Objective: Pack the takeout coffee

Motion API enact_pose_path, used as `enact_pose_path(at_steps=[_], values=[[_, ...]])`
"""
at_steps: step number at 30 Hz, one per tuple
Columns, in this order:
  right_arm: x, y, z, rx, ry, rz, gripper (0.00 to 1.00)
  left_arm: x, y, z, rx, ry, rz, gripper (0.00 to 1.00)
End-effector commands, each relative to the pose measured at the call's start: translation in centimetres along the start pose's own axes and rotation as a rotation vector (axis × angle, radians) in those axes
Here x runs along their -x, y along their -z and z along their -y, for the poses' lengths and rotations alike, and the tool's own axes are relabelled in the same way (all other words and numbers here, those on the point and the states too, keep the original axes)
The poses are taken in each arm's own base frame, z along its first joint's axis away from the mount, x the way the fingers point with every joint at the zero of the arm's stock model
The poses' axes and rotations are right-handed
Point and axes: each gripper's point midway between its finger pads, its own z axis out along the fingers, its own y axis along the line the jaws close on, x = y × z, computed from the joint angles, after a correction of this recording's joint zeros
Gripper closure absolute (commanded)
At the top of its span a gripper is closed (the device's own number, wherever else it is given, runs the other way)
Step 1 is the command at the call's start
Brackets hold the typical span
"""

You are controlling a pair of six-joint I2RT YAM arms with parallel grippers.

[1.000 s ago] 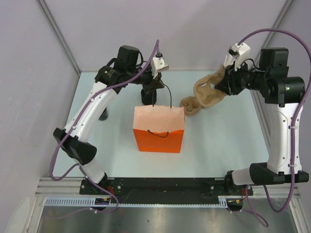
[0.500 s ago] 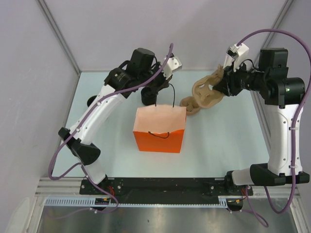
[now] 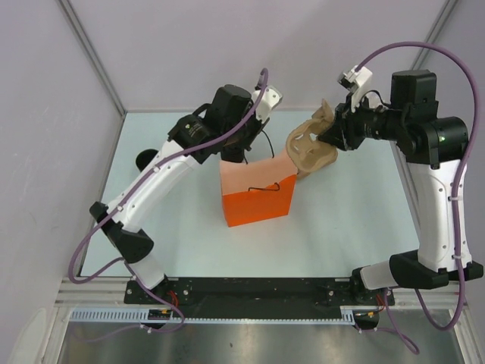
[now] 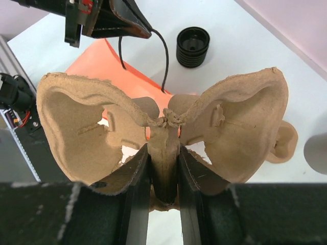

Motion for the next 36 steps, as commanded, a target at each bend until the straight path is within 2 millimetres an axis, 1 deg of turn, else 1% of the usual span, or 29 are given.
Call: enact_pose_path(at_steps=[1,3,8,11,13,15,16,17,18,19,20,21,24,25,31,33,35,36], values=[[1.4,-0.2,-0.6,0.010,0.026,0.028,0.71,1.1,3.6,-1.4,0.105,0.115,0.070,1.00],[1.5,-0.5,-0.7,0.018,0.024,0.025,0.71,1.0,4.2,-1.8,0.127,0.132,0.077,1.00],[2.0,-1.2,-1.4,0.086,0.028,0.032,0.71,2.0,7.0,-2.9,0.175,0.198,0.139,1.00],[2.2,-1.6,-2.0,0.145,0.030,0.030,0.71,2.1,7.7,-3.2,0.187,0.248,0.154,1.00],[2.2,-1.8,-2.6,0.197,0.039,0.034,0.71,1.5,7.5,-3.2,0.188,0.293,0.144,1.00],[2.1,-2.3,-3.2,0.247,0.040,0.030,0.71,1.1,7.4,-2.8,0.162,0.329,0.140,1.00],[2.3,-2.3,-4.1,0.301,0.047,0.040,0.71,0.6,7.1,-2.4,0.143,0.364,0.126,0.99],[2.3,-2.6,-4.2,0.319,0.056,0.039,0.71,0.5,6.8,-2.1,0.125,0.375,0.120,1.00],[2.3,-3.2,-4.7,0.349,0.059,0.029,0.71,0.6,6.6,-1.3,0.079,0.392,0.118,1.00],[2.3,-3.5,-5.0,0.363,0.068,0.025,0.71,0.6,6.5,-1.2,0.061,0.400,0.115,1.00],[2.4,-4.2,-5.6,0.406,0.126,0.029,0.71,1.5,6.8,0.1,-0.032,0.410,0.132,1.00],[2.7,-4.2,-6.0,0.425,0.141,0.040,0.71,1.9,6.9,0.7,-0.068,0.416,0.141,1.00],[3.3,-3.9,-6.5,0.446,0.182,0.071,0.70,3.1,7.8,1.0,-0.101,0.423,0.178,1.00],[3.4,-4.0,-6.6,0.449,0.186,0.074,0.70,3.9,8.3,0.9,-0.108,0.424,0.201,1.00],[3.4,-3.7,-6.1,0.436,0.200,0.084,0.70,7.0,10.3,1.1,-0.161,0.422,0.293,1.00],[3.6,-3.0,-6.0,0.432,0.203,0.101,0.71,7.4,10.6,1.1,-0.168,0.434,0.304,1.00],[3.8,-2.5,-5.7,0.422,0.209,0.115,0.71,7.2,10.4,1.1,-0.162,0.447,0.296,1.00],[3.9,-2.2,-5.9,0.421,0.215,0.121,0.70,6.9,9.9,1.2,-0.160,0.466,0.281,1.00]])
